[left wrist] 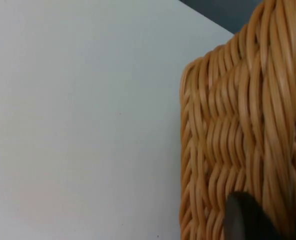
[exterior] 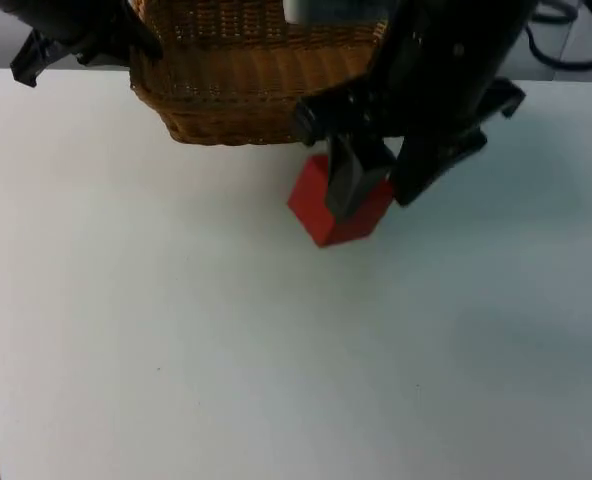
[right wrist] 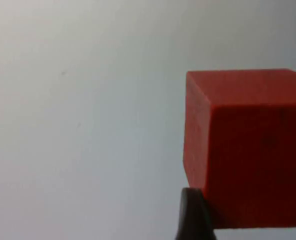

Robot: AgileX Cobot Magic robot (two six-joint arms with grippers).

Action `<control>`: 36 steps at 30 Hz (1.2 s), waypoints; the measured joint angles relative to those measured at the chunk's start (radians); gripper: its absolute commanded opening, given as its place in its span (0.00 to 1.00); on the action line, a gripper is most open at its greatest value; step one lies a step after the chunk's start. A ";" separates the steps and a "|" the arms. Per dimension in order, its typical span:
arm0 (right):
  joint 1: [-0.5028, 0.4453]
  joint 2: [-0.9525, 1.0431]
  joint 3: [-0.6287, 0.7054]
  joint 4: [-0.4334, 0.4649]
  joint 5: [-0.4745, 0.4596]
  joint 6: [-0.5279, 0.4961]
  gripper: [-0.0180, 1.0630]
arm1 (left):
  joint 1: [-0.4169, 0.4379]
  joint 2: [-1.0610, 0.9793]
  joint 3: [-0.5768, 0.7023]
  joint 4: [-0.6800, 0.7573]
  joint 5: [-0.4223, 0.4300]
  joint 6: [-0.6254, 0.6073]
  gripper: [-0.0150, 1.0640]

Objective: Pick up the basket with the left hand and place the cube into the basket with the right hand.

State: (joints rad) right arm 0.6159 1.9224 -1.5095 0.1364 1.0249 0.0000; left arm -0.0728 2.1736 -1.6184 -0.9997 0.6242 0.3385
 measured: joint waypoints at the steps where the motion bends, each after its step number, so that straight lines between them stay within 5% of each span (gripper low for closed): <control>1: 0.000 0.000 0.000 0.000 0.000 0.000 0.01 | 0.000 0.000 0.000 0.000 0.000 0.000 0.01; 5: 0.000 0.001 -0.142 -0.118 0.044 0.045 0.01 | 0.000 0.000 0.000 0.000 -0.001 0.000 0.01; 13: 0.000 0.001 -0.257 -0.181 0.040 0.072 0.01 | 0.000 0.000 0.000 -0.002 -0.001 0.000 0.01; 36: -0.070 0.001 -0.276 -0.255 -0.080 0.130 0.01 | 0.000 0.000 0.000 -0.002 -0.001 0.000 0.01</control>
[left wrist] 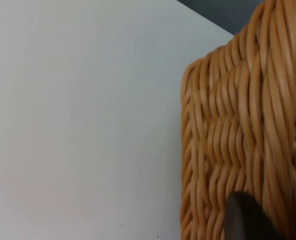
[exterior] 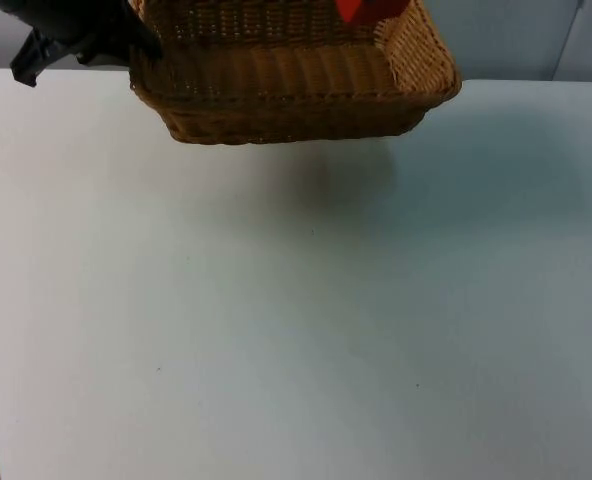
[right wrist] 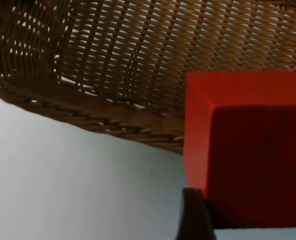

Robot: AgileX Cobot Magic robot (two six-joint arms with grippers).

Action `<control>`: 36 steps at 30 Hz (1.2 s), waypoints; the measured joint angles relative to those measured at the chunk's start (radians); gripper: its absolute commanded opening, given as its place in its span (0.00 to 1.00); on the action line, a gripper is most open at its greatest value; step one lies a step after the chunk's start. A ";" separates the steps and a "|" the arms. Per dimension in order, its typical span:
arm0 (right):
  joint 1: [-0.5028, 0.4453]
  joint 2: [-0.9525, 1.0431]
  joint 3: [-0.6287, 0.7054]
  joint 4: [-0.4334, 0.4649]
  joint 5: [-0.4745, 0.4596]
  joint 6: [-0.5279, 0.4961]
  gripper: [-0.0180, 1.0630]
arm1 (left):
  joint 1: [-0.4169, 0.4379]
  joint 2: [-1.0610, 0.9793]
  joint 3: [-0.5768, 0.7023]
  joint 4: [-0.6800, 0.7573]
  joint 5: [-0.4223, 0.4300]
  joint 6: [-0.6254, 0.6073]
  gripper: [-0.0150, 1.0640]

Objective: Pick up the basket with the left hand and place the cube into the basket with the right hand.

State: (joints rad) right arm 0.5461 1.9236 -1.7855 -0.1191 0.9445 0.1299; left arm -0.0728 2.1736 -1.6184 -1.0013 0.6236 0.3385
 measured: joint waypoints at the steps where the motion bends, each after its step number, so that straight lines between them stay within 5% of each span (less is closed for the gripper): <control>1: -0.004 0.000 0.000 0.000 -0.006 0.008 0.01 | 0.000 0.000 0.000 0.000 0.000 0.000 0.01; 26: -0.023 0.024 0.000 -0.005 -0.092 0.024 0.08 | 0.000 -0.149 0.000 0.000 -0.018 0.002 0.01; 36: -0.023 0.031 -0.137 -0.035 -0.056 0.024 0.08 | 0.000 -0.147 0.000 0.000 -0.020 0.002 0.01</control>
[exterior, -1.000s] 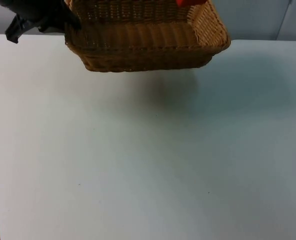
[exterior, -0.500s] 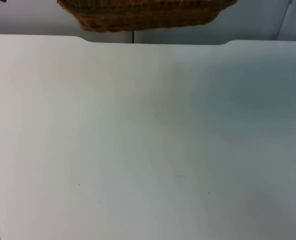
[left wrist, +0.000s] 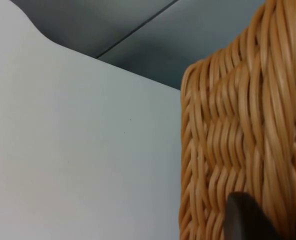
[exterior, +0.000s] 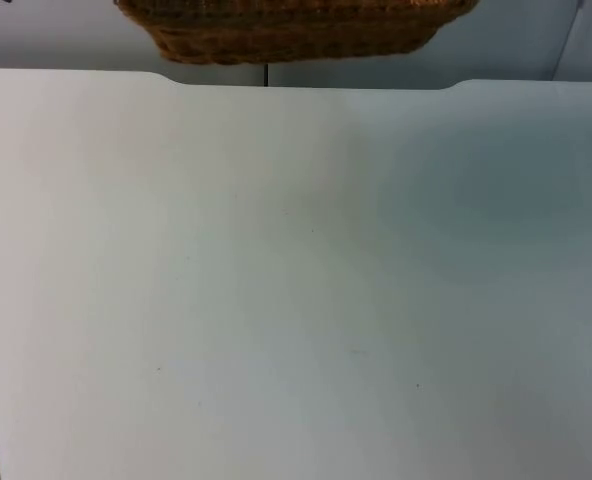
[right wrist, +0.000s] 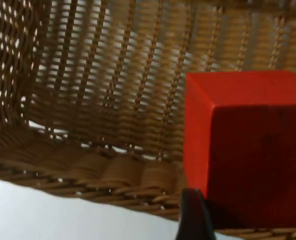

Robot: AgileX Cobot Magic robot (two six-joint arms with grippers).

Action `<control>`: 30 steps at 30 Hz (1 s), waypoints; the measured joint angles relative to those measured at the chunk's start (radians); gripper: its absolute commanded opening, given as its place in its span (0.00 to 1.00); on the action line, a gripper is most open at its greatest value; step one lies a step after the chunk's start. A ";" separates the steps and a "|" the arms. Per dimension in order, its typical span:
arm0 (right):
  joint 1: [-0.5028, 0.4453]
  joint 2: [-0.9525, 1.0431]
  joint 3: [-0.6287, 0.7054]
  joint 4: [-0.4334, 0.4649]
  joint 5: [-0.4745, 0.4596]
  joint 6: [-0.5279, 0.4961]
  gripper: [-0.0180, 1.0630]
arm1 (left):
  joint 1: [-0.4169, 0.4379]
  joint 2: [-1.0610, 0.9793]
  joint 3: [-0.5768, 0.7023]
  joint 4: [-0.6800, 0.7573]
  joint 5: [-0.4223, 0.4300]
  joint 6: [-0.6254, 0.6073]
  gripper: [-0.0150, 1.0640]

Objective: Pick up the basket with the left hand and place the cube into the basket with the right hand.

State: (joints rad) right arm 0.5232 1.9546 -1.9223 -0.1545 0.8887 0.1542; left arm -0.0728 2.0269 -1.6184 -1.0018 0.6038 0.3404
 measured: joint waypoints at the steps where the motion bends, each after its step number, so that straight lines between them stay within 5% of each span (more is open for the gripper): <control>1: 0.000 0.001 -0.022 -0.008 0.001 0.000 0.08 | 0.000 0.000 0.000 0.000 0.000 0.000 0.01; 16: -0.025 0.100 -0.117 -0.015 0.071 0.002 0.08 | 0.000 0.000 0.000 0.000 -0.002 0.000 0.01; 30: -0.025 0.115 -0.119 -0.009 0.031 0.002 0.08 | 0.000 0.000 0.000 0.000 -0.002 0.000 0.01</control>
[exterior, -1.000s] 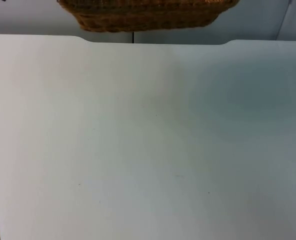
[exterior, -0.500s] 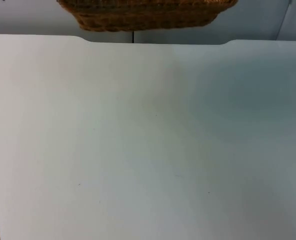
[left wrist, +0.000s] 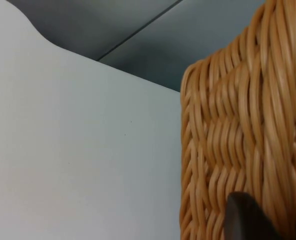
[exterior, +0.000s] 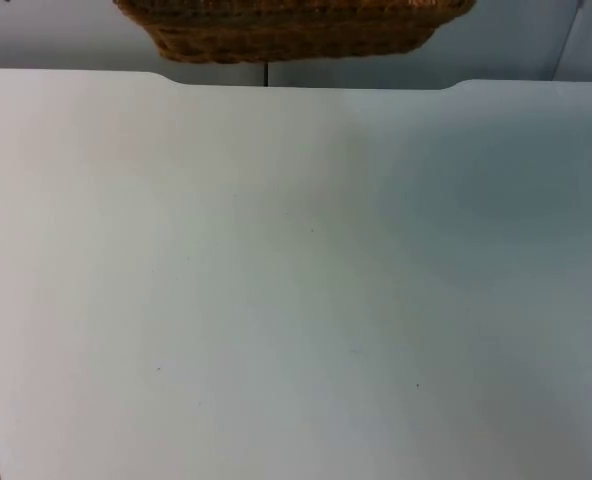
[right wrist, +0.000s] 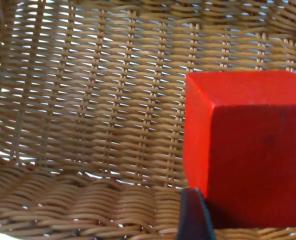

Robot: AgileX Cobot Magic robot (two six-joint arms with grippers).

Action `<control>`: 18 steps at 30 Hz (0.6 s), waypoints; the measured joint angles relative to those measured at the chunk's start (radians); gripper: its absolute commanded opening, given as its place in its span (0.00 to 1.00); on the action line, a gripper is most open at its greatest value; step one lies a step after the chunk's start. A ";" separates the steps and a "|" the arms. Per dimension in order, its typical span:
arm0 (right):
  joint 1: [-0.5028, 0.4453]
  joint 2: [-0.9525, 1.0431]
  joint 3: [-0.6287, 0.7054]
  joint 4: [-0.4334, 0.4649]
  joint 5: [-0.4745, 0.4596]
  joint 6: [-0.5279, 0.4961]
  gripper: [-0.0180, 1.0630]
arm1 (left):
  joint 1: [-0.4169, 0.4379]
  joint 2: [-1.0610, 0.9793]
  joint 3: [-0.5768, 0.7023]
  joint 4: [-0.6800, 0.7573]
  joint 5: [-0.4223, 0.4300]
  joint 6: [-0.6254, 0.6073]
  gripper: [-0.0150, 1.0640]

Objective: Pick up the basket with the left hand and place the cube into the basket with the right hand.

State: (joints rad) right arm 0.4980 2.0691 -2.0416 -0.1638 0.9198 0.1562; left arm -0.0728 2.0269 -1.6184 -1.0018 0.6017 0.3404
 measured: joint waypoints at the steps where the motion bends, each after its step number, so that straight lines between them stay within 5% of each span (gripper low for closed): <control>1: 0.000 0.000 0.000 0.002 -0.002 0.000 0.08 | 0.000 0.000 0.000 0.000 -0.002 0.000 0.01; 18: 0.000 0.011 0.000 0.007 0.002 0.000 0.08 | 0.000 0.149 0.000 0.004 -0.026 0.000 0.01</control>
State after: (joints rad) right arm 0.4980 2.0798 -2.0416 -0.1571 0.9214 0.1562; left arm -0.0728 2.1754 -1.6184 -0.9975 0.5759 0.3404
